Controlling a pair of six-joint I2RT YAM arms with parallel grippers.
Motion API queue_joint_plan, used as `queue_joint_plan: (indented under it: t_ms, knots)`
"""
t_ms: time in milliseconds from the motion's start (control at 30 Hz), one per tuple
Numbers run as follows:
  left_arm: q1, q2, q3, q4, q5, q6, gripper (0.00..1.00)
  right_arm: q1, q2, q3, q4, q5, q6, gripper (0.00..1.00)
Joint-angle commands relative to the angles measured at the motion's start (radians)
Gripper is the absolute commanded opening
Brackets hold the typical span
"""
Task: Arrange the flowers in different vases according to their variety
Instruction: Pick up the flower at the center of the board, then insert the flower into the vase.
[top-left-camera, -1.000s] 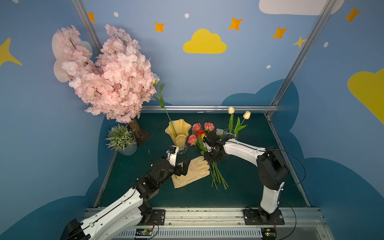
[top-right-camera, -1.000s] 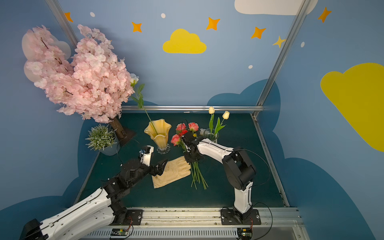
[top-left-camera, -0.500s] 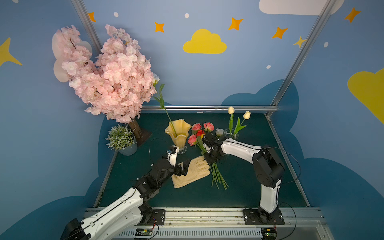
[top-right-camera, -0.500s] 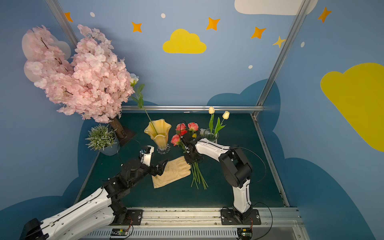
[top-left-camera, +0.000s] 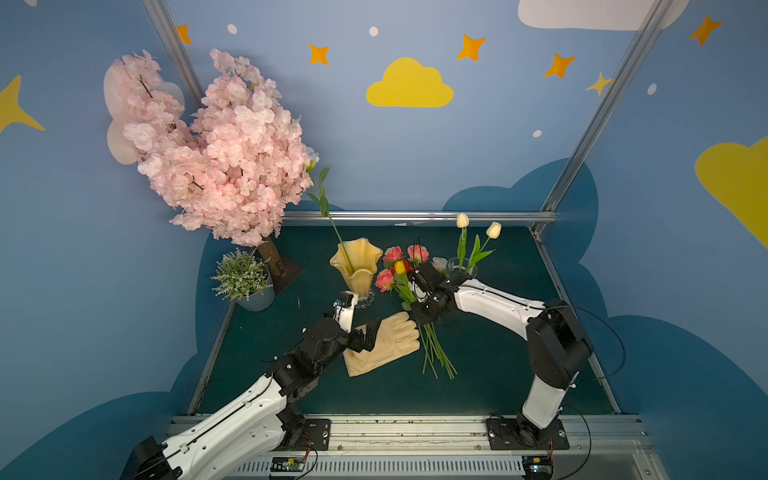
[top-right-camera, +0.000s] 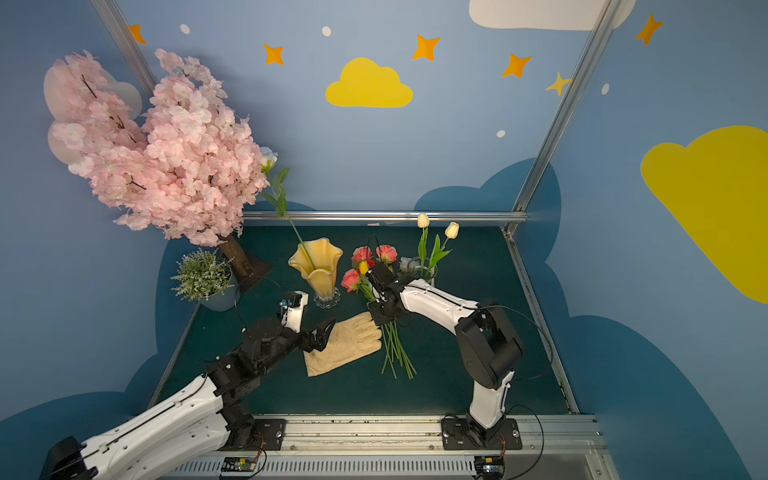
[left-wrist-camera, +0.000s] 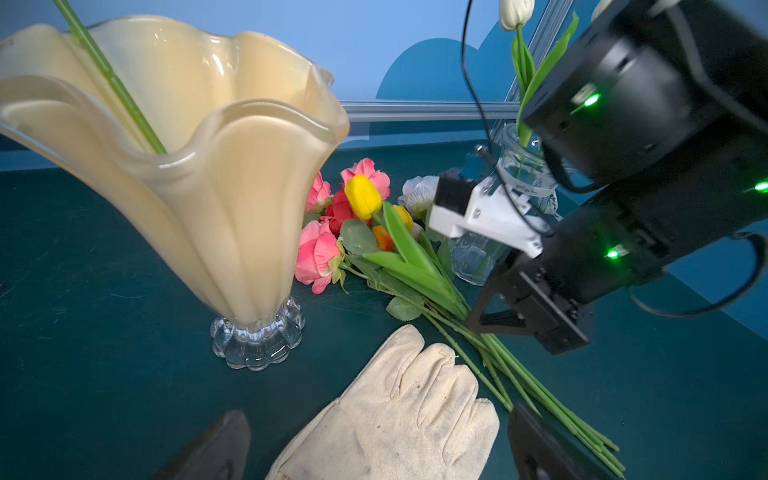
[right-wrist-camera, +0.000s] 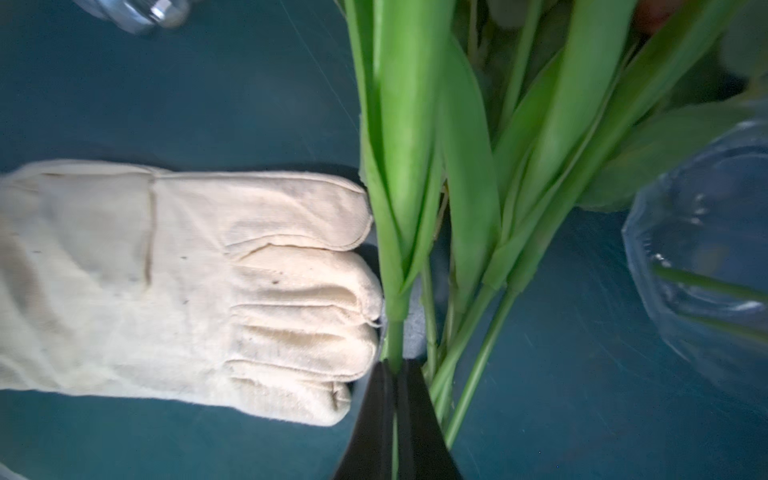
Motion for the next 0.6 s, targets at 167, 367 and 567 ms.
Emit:
queue_joint_plan:
  t_ms: [167,367,567]
  knots:
    - [-0.001,-0.025,-0.015,0.029,-0.016,0.020,1.00,-0.002,-0.295,-0.155,0.271,-0.031,0.007,0.00]
    - [0.000,-0.042,-0.021,0.030,-0.018,0.021,1.00,-0.023,-0.495,-0.228,0.401,0.102,0.025,0.00]
    - [-0.001,-0.047,-0.027,0.039,-0.016,0.019,1.00,-0.091,-0.661,-0.285,0.602,0.221,-0.044,0.00]
